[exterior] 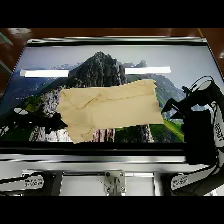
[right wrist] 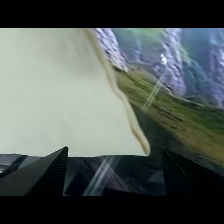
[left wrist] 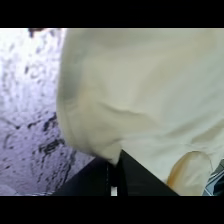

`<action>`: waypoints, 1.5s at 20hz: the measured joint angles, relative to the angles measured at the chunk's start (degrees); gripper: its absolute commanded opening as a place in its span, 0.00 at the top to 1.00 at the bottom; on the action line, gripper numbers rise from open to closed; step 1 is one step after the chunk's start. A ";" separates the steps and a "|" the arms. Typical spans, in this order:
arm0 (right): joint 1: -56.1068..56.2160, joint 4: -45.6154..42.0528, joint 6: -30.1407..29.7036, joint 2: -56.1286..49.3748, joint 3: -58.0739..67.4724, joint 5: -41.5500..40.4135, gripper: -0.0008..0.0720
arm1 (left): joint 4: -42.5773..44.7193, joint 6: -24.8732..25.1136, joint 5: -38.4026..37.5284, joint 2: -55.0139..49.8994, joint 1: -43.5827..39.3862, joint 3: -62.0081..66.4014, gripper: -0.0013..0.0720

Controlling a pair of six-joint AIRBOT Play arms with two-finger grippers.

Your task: Fold the shirts.

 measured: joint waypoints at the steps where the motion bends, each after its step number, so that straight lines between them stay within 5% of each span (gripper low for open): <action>1: -0.76 -0.42 0.28 0.00 -1.09 0.28 0.04 | -0.39 0.68 -0.48 0.66 -0.11 0.59 0.93; 7: -0.26 1.88 1.36 0.00 -7.02 -4.55 0.05 | -0.92 2.58 -1.57 4.66 -0.24 2.08 0.93; 8: 0.81 2.67 1.79 0.02 -7.58 -5.42 0.17 | -0.96 2.82 -1.60 5.16 -0.24 2.16 0.93; 9: 1.84 3.26 2.03 0.04 -7.98 -7.10 0.60 | -0.98 3.37 -1.64 5.73 -0.24 2.21 0.93; 10: 3.04 3.74 2.21 -0.07 -8.35 -9.66 0.92 | -1.09 4.33 -1.64 6.34 -0.24 2.36 0.93; 16: 7.61 10.97 -3.43 3.15 -4.39 -12.02 0.91 | -1.16 7.43 -2.03 12.92 -0.24 11.15 0.94; 21: 7.80 13.66 -7.74 18.82 12.50 -13.18 0.91 | 2.93 8.13 -1.20 24.04 -0.22 36.39 0.93; 26: 7.61 3.15 -3.17 39.21 29.05 -20.57 0.91 | 7.93 5.11 3.37 33.20 -0.20 63.82 0.93; 30: 7.54 -9.05 2.47 52.33 33.18 -17.77 0.91 | 13.62 -0.76 0.20 39.95 -0.22 74.12 0.93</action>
